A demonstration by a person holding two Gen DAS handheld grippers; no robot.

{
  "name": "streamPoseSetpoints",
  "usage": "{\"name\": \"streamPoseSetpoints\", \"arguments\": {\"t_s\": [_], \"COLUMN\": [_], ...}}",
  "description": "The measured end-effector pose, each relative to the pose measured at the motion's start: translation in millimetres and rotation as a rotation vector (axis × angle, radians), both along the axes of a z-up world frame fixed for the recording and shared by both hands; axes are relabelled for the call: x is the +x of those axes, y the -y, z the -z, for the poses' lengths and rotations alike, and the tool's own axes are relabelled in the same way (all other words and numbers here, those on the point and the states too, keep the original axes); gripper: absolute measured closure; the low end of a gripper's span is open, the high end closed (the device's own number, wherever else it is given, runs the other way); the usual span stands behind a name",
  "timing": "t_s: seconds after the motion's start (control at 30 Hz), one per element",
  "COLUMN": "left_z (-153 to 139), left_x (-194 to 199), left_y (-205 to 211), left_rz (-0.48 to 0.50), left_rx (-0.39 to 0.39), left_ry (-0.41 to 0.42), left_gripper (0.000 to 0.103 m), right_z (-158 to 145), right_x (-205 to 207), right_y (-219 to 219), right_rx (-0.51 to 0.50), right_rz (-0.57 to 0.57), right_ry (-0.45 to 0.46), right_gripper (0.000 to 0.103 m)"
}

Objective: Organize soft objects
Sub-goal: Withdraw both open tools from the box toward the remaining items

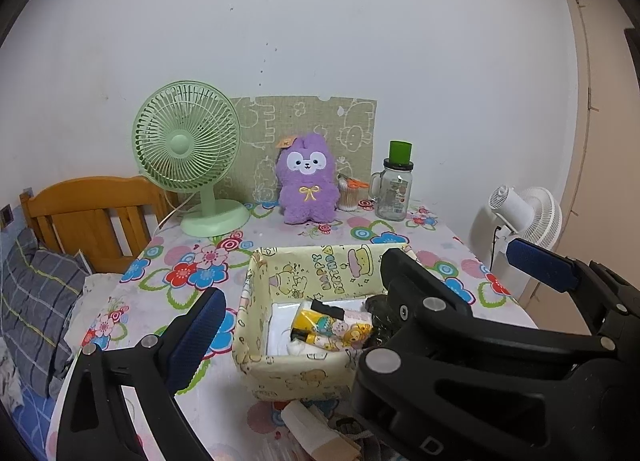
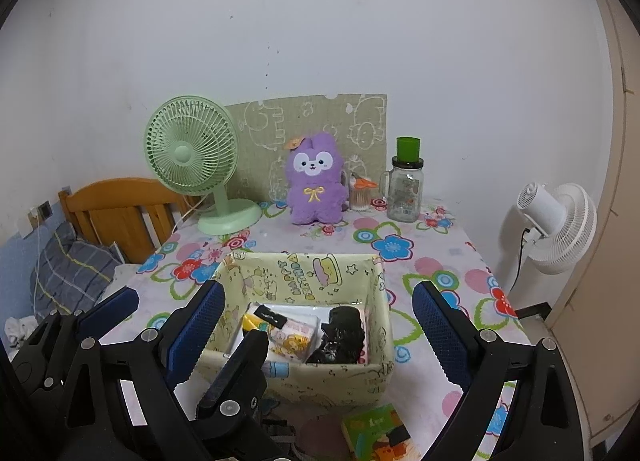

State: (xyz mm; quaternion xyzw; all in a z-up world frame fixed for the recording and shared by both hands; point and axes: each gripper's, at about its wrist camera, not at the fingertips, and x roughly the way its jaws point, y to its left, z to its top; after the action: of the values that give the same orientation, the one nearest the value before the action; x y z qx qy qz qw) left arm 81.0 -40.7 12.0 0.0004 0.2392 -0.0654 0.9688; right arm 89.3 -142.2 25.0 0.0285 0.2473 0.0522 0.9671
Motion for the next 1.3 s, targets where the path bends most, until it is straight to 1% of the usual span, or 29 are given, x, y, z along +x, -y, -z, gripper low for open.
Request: {"name": "streamPoseSetpoints", "arguments": {"t_s": [0.27, 0.6, 1.0, 1.13, 1.3], "left_z": [6, 20, 36, 41, 50], "left_x": [-12, -22, -26, -28, -29], "left_y": [2, 7, 10, 11, 12], "left_rz": [0.015, 0.02, 0.027, 0.036, 0.046], "left_rx": [-0.007, 0.0, -0.005, 0.008, 0.005], "left_ry": [-0.001, -0.019, -0.052, -0.053, -0.077], "left_gripper": [0.003, 0.003, 0.003, 0.003, 0.002], "right_z": [5, 22, 38, 45, 53], "right_x": [-12, -22, -27, -29, -30], "right_y": [2, 4, 7, 8, 10], "right_rx": [-0.004, -0.011, -0.024, -0.028, -0.034], "right_rz": [-0.007, -0.011, -0.014, -0.011, -0.001], "right_ry": [-0.004, -0.03, -0.054, -0.063, -0.08], "right_gripper": [0.006, 0.006, 0.006, 0.006, 0.006]}}
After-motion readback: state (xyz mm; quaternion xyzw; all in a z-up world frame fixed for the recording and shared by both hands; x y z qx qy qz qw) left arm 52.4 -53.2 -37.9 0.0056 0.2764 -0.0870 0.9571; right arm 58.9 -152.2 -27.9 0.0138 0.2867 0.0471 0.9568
